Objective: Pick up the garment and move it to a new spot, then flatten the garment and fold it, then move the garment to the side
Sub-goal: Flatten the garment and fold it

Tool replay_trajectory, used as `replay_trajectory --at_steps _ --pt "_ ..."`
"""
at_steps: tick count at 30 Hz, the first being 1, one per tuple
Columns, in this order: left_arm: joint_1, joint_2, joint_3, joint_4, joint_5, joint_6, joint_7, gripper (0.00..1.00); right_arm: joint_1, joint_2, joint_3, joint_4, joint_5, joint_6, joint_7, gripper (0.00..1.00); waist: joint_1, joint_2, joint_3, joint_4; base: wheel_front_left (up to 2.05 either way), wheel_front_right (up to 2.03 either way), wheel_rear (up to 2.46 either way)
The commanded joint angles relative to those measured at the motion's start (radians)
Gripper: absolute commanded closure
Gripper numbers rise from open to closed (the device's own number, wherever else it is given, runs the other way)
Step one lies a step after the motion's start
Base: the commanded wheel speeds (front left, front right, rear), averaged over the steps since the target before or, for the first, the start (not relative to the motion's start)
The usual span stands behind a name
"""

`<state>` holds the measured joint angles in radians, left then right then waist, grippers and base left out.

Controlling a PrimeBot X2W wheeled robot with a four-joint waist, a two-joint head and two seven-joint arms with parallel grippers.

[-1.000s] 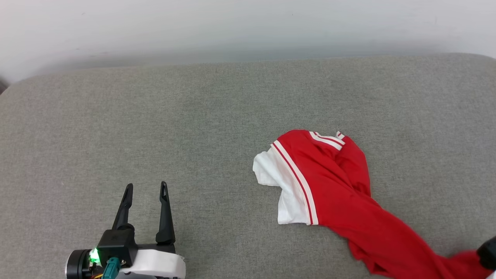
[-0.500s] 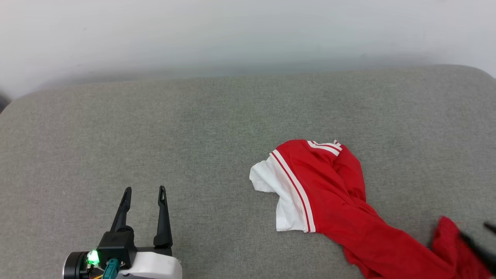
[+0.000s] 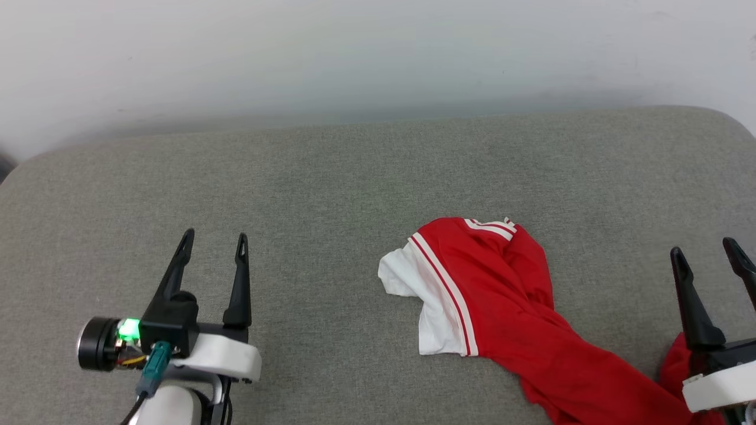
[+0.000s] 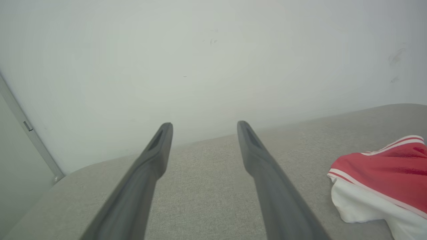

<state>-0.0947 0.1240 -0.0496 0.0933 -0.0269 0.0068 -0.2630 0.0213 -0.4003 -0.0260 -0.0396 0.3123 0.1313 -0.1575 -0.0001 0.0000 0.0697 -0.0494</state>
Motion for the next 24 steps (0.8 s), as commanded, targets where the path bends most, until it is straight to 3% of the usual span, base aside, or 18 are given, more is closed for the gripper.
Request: replay_trajectory --at_steps 1,6,13,17,24 --pt "-0.044 0.014 -0.007 0.012 0.01 -0.013 -0.003 0.0 0.022 0.053 -0.017 -0.026 -0.029 -0.001 -0.025 0.0 0.0001 0.0 0.002 0.0 0.0 0.0 0.0" --pt "-0.189 0.056 -0.042 0.075 0.025 -0.067 0.021 0.0 0.061 0.187 -0.032 -0.081 -0.095 -0.001 -0.072 0.0 0.0001 0.0 0.019 -0.005 0.0 0.0 0.0" --pt "-0.437 0.123 -0.184 0.128 0.019 -0.13 0.205 0.0 0.081 0.27 -0.007 -0.088 -0.122 -0.001 -0.089 0.0 0.0001 0.0 0.065 -0.02 0.0 0.0 0.0" --pt "-0.585 0.169 -0.351 0.15 -0.051 -0.135 0.325 0.0 0.064 0.292 0.01 -0.074 -0.129 -0.001 -0.099 0.0 0.0001 0.0 0.098 -0.036 0.0 0.0 0.0" --pt "-0.837 0.266 -0.701 0.177 -0.326 -0.135 0.617 0.0 0.025 0.3 0.036 -0.043 -0.134 -0.001 -0.106 0.0 0.0001 0.0 0.155 -0.064 0.0 0.0 0.0"
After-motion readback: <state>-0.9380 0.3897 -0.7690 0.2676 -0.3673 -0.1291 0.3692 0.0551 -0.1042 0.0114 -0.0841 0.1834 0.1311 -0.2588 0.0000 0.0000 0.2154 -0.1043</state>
